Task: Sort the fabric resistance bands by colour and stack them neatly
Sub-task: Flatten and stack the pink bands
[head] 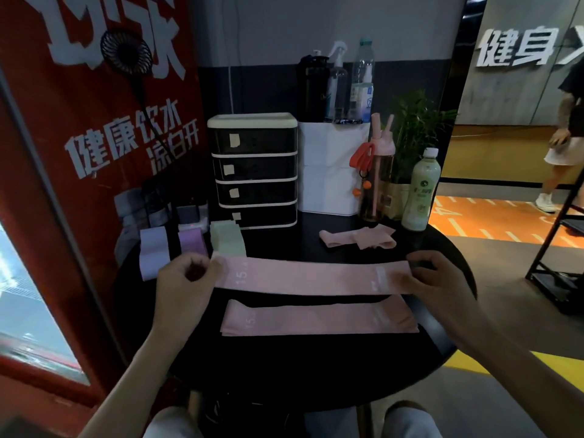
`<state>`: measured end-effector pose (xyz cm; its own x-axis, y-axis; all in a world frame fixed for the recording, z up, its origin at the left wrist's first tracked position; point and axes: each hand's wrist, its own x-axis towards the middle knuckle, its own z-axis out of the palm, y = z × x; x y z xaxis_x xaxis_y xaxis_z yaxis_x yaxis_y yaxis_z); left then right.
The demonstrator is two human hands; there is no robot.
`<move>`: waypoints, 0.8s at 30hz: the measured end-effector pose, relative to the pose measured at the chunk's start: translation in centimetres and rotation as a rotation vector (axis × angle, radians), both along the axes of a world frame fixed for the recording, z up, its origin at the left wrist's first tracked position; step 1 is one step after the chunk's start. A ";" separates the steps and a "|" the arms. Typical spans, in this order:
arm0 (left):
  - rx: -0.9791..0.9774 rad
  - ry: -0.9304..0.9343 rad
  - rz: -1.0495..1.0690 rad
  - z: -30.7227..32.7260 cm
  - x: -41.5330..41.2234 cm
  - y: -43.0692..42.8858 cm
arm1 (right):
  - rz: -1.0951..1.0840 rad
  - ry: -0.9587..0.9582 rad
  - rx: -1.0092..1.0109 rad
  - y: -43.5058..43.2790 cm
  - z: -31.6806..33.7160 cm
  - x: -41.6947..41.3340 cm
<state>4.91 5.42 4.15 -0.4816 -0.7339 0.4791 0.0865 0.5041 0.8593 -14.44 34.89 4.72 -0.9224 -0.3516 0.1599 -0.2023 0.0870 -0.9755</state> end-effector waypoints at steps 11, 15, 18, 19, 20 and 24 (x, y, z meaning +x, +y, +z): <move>-0.076 -0.167 0.014 -4.4 0.5 -0.1 | -0.157 0.363 0.154 0.2 -4.2 1.3; -0.071 -0.221 0.003 -4.8 0.5 -0.6 | -0.161 0.388 0.182 0.0 -4.9 0.9; -0.103 -0.286 -0.010 -5.0 0.5 -0.5 | -0.164 0.390 0.199 0.1 -5.3 0.6; -0.118 -0.296 -0.012 -5.0 0.4 -0.5 | -0.164 0.390 0.196 0.1 -5.4 0.6; -0.128 -0.300 -0.013 -5.0 0.5 -0.4 | -0.166 0.394 0.197 0.1 -5.5 0.5; -0.141 -0.317 0.001 -4.8 0.5 -0.3 | -0.166 0.411 0.206 0.2 -5.7 0.2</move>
<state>5.39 5.13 -0.67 -0.6221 -0.6714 0.4027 -0.1741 0.6201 0.7649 -14.21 35.06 -1.00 -0.8436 -0.2678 0.4654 -0.5344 0.3334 -0.7767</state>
